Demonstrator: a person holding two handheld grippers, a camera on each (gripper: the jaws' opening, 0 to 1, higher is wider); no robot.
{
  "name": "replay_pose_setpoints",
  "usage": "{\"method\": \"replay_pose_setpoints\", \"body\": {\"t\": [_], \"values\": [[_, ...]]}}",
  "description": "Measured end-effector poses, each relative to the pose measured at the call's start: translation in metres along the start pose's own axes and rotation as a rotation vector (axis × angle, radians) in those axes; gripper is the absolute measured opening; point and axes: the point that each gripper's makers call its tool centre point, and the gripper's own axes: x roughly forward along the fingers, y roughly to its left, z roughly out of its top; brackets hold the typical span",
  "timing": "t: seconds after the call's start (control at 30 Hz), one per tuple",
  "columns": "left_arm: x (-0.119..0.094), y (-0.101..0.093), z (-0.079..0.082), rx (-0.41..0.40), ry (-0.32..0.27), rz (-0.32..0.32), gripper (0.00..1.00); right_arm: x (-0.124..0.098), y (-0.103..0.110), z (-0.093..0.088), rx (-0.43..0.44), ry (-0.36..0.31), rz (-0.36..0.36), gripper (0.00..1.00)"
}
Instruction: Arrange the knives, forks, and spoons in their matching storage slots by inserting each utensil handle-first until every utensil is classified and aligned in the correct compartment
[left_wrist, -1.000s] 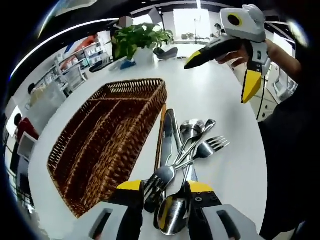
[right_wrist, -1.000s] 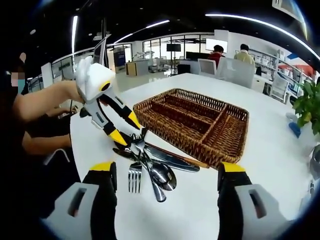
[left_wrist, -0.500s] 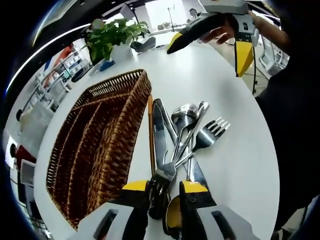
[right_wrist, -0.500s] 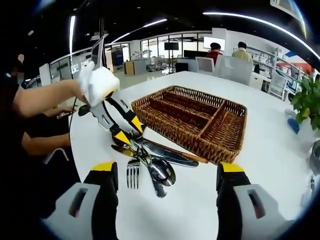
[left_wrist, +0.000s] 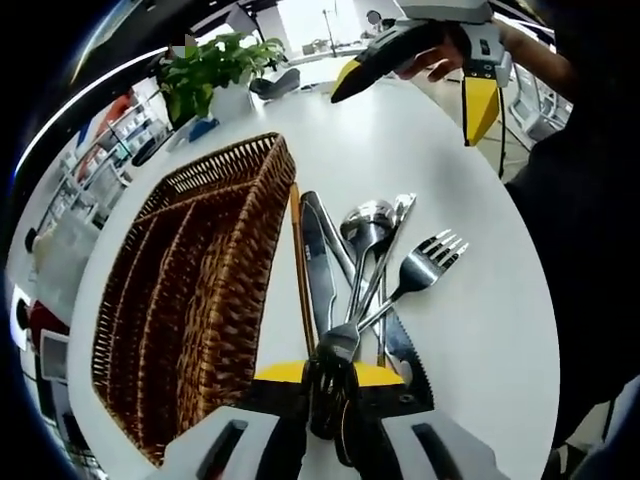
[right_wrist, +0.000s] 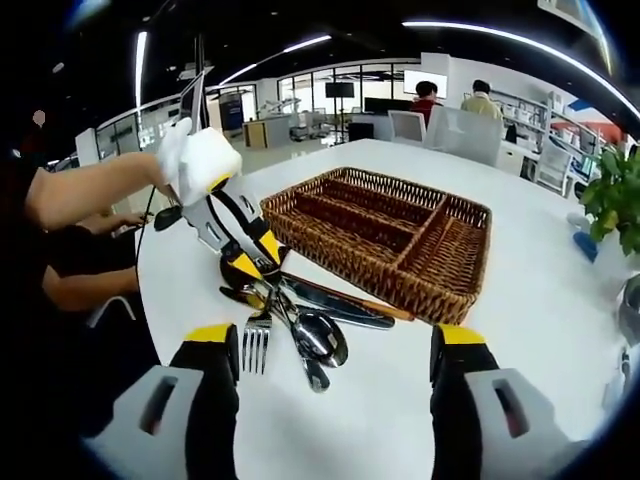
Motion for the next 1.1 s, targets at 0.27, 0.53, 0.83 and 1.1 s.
{"method": "replay_pose_setpoints", "body": {"t": [0.27, 0.53, 0.83, 1.1], "values": [[-0.001, -0.004, 0.002, -0.028, 0.011, -0.032, 0.14, -0.001, 0.002, 0.001, -0.008, -0.002, 0.007, 0.78], [-0.005, 0.002, 0.006, -0.045, 0.008, -0.029, 0.05, -0.002, -0.001, 0.001, -0.015, -0.002, 0.002, 0.77], [-0.002, 0.009, 0.006, -0.06, 0.008, -0.026, 0.03, -0.002, -0.002, 0.003, -0.019, -0.006, -0.001, 0.77], [-0.003, 0.012, 0.007, -0.047, 0.022, -0.016, 0.01, -0.003, -0.003, 0.002, -0.021, -0.005, -0.007, 0.76]]}}
